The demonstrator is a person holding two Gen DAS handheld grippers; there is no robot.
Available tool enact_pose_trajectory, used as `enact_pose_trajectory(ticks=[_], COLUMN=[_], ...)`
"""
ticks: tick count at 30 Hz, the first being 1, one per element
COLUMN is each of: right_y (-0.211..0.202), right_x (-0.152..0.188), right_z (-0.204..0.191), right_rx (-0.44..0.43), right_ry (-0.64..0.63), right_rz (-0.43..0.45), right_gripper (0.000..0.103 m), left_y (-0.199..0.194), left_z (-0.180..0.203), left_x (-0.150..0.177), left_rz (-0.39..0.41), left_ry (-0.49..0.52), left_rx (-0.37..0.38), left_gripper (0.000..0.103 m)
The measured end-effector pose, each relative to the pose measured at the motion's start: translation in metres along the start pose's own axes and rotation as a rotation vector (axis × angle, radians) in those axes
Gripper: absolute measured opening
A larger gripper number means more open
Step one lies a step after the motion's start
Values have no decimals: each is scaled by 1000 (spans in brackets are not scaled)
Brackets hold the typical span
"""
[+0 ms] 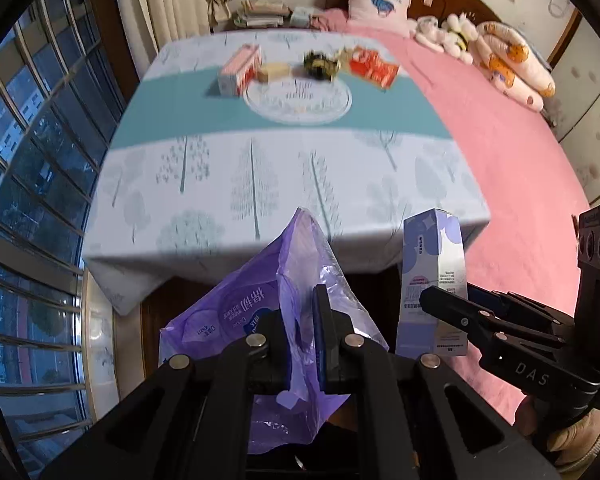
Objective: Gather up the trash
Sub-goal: 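Carry the purple bag and white carton down over the bin, then open both grippers to drop the bag and carton into the bin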
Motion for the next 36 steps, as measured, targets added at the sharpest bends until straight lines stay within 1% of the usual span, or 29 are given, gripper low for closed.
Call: enact_pose_trajectory(ticks=[3, 7, 12, 14, 19, 23, 24, 26, 29, 30, 31, 33, 34, 35, 36], right_y=[18, 54, 109, 133, 196, 238, 246, 263, 290, 297, 302, 312, 314, 316, 318], right_x=[17, 43, 83, 100, 146, 175, 179, 189, 196, 200, 203, 208, 208, 210, 211], right_z=[0, 4, 17, 24, 52, 76, 80, 89, 104, 109, 113, 122, 126, 128, 130], right_rx=[10, 33, 80, 109, 139, 165, 170, 172, 170, 178, 180, 180, 187, 190, 192], right_ry=[15, 39, 88, 97, 155, 194, 199, 211, 224, 233, 244, 273, 284, 292, 295], right_rz=[-51, -122, -187, -213, -278, -302, -309, -317, -326, -331, -333, -343, -345, -344, -345], right_gripper=[37, 37, 37, 37, 37, 38, 38, 38, 39, 39, 39, 43, 54, 67, 70], left_y=[24, 71, 147, 178, 251, 307, 318, 340, 367, 373, 378, 388, 388, 391, 393], left_z=[-8, -20, -40, -47, -57, -55, -54, -55, -58, -59, -60, -65, -71, -74, -77], left_x=[15, 37, 69, 82, 109, 126, 129, 136, 142, 145, 145, 145, 142, 141, 141], left_rz=[-50, -125, -218, -253, -329, -365, -371, -375, -382, -384, -384, -380, -380, -381, -381], left_ry=[3, 3, -1, -2, 22, 66, 75, 96, 119, 123, 124, 117, 112, 106, 105], left_rx=[-4, -5, 0, 2, -1, -6, -7, -14, -23, -26, -28, -36, -37, -40, -48], left_gripper=[6, 6, 7, 7, 8, 8, 10, 16, 30, 43, 66, 89, 93, 94, 94])
Point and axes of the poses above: each gripper's, at about its wrist camera, not at the fingertips, and y roughly the way its jaws point, z to its right, x to its underside, the point moved 3 cm from there along y, roughly the way its jaws point, and after that the axes turned 13 degrees about -y, right-handed, at the moved point
